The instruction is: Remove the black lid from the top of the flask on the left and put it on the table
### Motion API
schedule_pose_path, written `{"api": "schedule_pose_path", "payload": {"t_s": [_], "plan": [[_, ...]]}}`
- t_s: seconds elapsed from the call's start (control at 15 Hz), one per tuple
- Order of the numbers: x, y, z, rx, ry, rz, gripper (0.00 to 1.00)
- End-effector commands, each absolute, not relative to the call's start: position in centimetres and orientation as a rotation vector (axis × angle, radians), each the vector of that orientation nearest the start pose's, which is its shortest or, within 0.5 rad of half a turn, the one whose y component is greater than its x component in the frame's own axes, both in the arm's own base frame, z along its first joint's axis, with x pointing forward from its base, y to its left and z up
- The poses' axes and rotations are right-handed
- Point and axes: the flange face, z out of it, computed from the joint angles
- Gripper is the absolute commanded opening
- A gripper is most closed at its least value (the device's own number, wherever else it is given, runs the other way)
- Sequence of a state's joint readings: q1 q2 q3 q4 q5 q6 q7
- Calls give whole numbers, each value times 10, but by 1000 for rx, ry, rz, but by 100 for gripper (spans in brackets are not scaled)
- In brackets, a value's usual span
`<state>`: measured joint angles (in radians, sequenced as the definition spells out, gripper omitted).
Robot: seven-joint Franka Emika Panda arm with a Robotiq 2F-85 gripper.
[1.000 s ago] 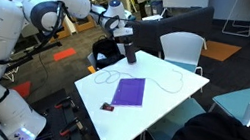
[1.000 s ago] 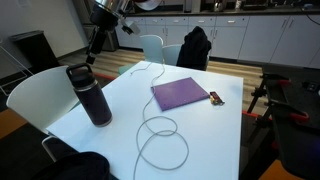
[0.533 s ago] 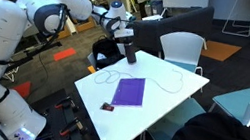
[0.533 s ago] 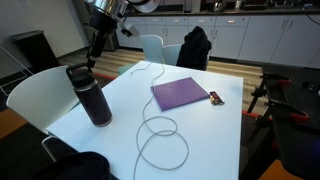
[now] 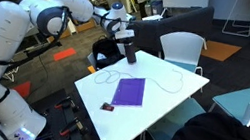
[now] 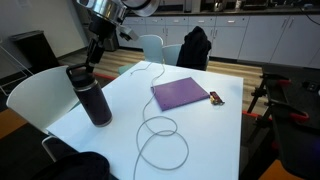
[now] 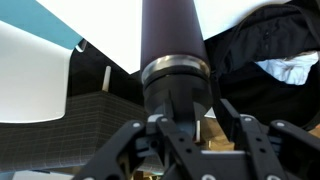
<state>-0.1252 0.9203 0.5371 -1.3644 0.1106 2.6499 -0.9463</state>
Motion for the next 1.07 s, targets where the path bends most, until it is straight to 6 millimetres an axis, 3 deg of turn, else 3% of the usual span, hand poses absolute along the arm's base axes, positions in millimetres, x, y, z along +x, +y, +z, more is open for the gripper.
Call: {"api": "schedule_pose_path", "payload": {"t_s": [0.0, 0.2, 0.27, 1.0], "plan": [[755, 199, 267, -2378, -1346, -789, 20], [756, 200, 268, -2379, -1357, -797, 2], [756, 200, 269, -2381, -1361, -799, 6], [757, 202, 285, -2317, -1458, -871, 6]]}}
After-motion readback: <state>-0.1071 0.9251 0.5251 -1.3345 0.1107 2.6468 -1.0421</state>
